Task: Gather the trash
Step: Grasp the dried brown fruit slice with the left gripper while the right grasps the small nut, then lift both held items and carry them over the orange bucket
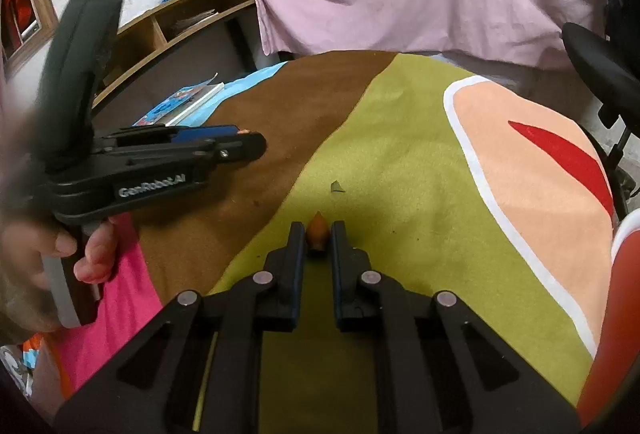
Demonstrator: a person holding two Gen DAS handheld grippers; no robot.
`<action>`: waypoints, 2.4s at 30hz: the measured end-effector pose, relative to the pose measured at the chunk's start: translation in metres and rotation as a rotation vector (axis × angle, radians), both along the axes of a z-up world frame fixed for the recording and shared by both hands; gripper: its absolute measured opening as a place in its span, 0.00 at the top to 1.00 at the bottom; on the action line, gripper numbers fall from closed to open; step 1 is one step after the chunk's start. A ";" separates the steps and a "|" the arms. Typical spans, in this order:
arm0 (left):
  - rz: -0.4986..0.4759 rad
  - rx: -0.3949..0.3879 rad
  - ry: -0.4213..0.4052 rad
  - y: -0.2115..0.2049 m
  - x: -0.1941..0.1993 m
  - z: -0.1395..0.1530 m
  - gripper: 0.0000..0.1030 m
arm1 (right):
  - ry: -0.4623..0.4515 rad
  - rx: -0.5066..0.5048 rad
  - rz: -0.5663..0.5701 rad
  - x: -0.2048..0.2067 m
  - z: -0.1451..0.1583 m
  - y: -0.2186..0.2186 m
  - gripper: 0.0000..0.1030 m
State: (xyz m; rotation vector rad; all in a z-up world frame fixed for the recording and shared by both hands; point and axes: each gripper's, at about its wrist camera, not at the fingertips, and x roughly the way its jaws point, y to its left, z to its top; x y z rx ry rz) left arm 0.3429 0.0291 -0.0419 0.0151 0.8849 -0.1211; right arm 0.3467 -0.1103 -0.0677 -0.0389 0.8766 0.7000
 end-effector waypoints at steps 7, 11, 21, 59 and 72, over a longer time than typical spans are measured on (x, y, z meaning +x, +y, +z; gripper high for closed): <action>0.001 0.003 -0.053 -0.009 -0.017 0.007 0.75 | -0.059 0.039 -0.042 -0.009 0.010 -0.013 0.60; 0.002 0.007 -0.105 -0.015 -0.031 0.018 0.75 | -0.138 0.079 -0.080 -0.022 0.023 -0.024 0.60; -0.031 0.012 -0.259 -0.047 -0.066 0.055 0.75 | -0.345 0.186 -0.168 -0.053 0.054 -0.056 0.60; -0.391 -0.016 -0.495 -0.232 -0.107 0.106 0.75 | -0.603 0.331 -0.658 -0.118 0.098 -0.263 0.60; -0.446 -0.061 -0.418 -0.271 -0.095 0.084 0.75 | -0.503 0.282 -0.727 -0.121 0.081 -0.294 0.60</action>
